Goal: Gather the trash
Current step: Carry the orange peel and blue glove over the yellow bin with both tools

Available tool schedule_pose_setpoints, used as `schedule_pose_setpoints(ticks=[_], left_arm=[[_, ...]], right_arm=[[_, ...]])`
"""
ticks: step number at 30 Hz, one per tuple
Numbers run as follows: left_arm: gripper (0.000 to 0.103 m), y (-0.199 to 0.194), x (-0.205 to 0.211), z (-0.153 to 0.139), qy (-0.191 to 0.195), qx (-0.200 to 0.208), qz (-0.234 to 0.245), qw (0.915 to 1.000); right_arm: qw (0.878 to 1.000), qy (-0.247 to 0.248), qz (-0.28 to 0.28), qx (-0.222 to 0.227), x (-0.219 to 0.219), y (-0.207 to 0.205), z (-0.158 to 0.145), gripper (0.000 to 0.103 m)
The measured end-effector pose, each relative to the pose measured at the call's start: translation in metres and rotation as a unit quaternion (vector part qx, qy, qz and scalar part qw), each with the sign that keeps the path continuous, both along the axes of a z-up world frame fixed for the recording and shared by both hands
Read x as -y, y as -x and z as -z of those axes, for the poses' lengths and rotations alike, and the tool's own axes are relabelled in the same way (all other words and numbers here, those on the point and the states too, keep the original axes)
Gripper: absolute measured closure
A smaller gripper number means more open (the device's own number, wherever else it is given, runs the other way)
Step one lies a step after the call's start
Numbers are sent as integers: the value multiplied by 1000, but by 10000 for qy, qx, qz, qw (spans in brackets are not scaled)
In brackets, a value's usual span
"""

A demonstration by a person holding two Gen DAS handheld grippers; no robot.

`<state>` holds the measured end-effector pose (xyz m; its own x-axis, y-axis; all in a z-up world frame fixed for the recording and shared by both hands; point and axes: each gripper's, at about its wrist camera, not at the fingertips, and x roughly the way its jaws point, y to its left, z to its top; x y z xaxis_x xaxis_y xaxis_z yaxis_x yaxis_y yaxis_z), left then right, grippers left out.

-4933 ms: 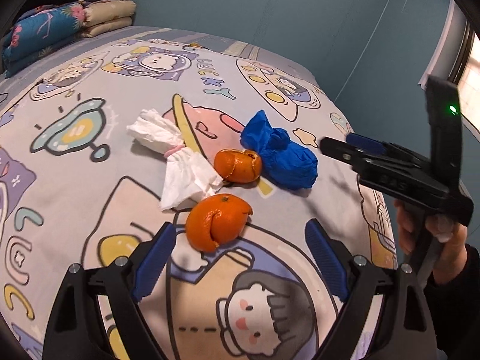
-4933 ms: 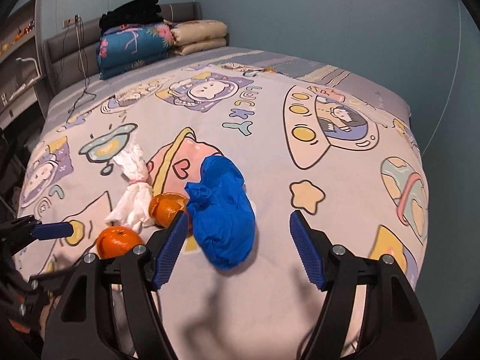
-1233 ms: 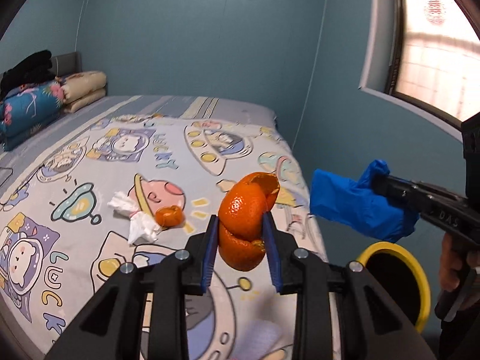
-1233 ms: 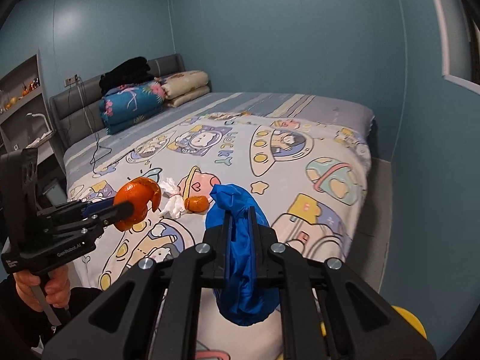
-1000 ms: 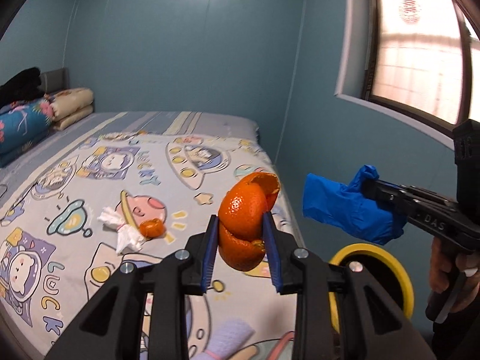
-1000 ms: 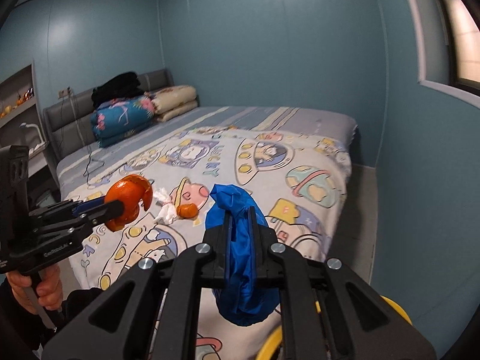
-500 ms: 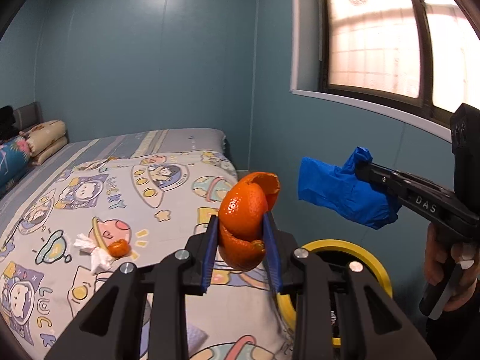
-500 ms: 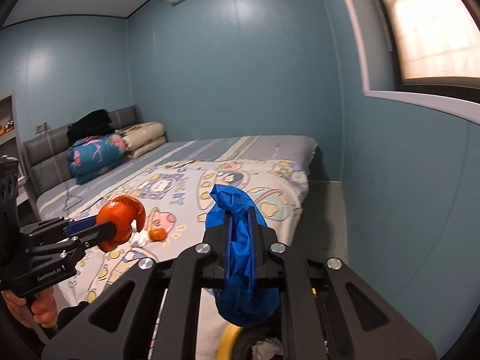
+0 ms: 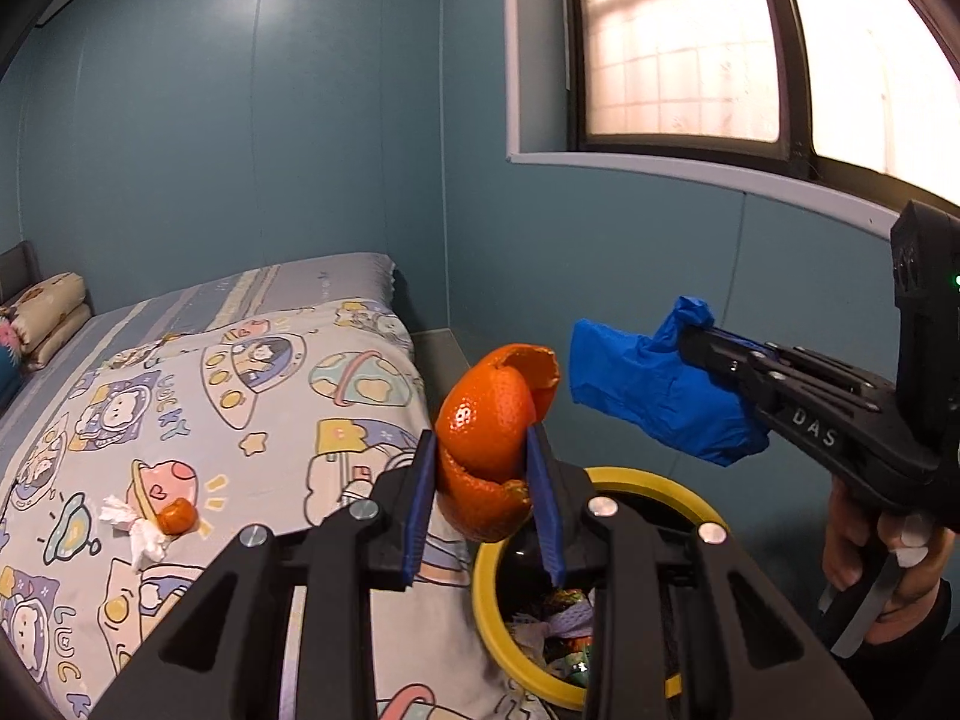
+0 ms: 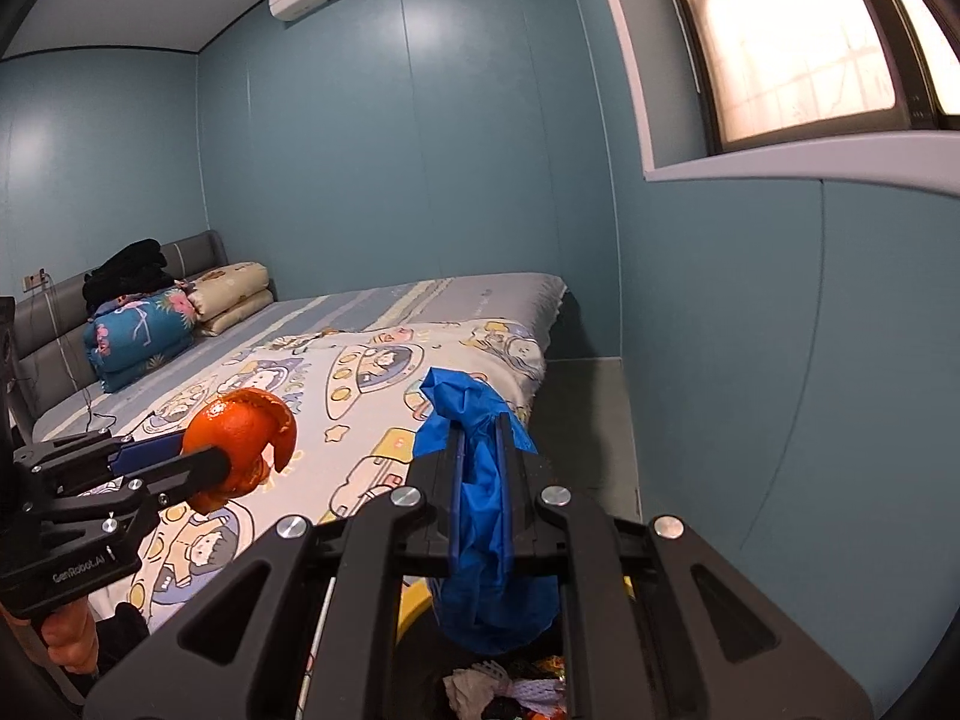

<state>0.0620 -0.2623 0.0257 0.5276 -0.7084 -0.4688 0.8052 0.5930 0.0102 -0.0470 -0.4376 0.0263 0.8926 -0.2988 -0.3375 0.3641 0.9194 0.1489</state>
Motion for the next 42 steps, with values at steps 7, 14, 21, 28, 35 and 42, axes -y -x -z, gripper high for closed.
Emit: schedule_pose_setpoints(ticks=[7, 14, 21, 28, 35, 42], left_arm=[[75, 1, 19, 13, -74, -243, 193, 9995], [75, -4, 35, 32, -148, -512, 366, 9979], [75, -12, 47, 58, -339, -916, 443, 9942], [75, -17, 55, 79, -452, -1154, 526, 9909], [75, -18, 65, 101, -640, -1393, 565, 9866], [74, -20, 69, 116, -765, -1575, 601, 9827]], right_arm=[[9998, -150, 119, -107, 14, 3, 12, 95], [9987, -279, 247, -346, 25, -2, 27, 95], [9970, -484, 243, -553, 35, -6, 44, 95], [9945, -653, 246, -776, 41, -11, 55, 94], [9913, -821, 199, -1011, 46, -18, 69, 94], [9876, -988, 151, -1211, 51, -23, 81, 94]])
